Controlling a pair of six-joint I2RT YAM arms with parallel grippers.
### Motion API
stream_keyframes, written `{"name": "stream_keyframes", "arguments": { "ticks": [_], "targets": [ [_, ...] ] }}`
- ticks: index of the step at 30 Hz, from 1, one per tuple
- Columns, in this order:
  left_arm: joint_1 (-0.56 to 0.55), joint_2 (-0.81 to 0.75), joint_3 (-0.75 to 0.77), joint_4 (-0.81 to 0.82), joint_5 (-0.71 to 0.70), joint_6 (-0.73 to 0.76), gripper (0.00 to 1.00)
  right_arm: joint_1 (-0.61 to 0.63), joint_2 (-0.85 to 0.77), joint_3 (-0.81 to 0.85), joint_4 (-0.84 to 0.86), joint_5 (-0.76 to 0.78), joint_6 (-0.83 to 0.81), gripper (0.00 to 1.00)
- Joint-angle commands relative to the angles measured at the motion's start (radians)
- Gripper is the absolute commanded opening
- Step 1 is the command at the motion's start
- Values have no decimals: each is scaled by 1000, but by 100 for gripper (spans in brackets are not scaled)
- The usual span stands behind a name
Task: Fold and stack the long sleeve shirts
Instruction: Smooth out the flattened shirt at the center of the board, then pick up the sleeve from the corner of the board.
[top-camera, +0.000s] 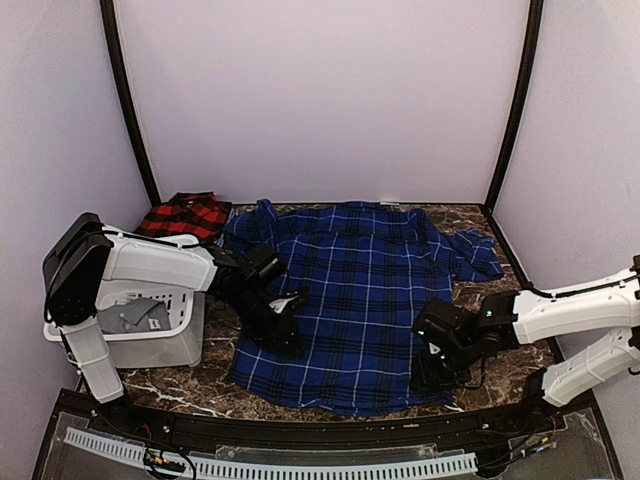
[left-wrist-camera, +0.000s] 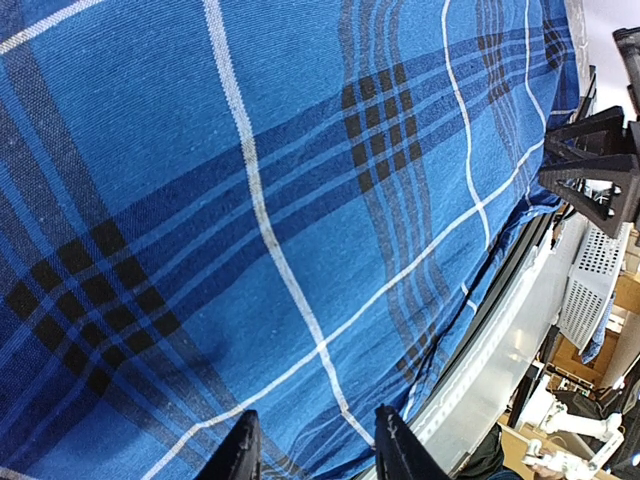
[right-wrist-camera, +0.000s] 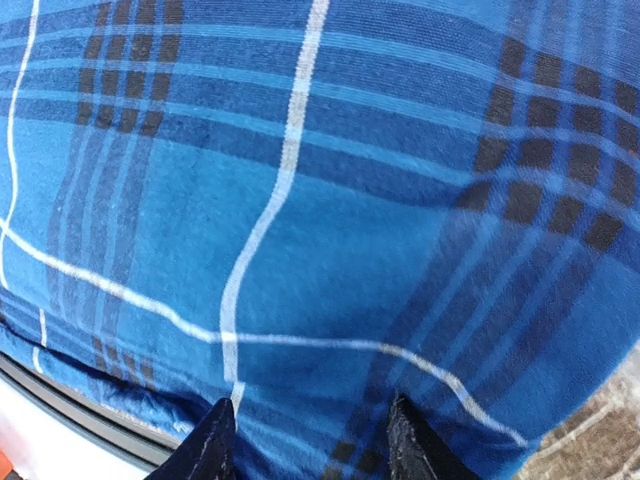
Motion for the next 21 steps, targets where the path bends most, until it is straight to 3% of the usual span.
{"name": "stream_keyframes", "arguments": {
  "ticks": [1,10,21],
  "targets": [
    [-2,-34,51,-32,-17,1,38,-35,-50,125,-69,69,-19,50],
    [-1,-67,175,-31,-106,-9,43,-273,-49,328,29,147,-200,53],
    [47,-23,409,-31,-178,-37,53,-603,210,537,237,141,-450,53]
  ]
}}
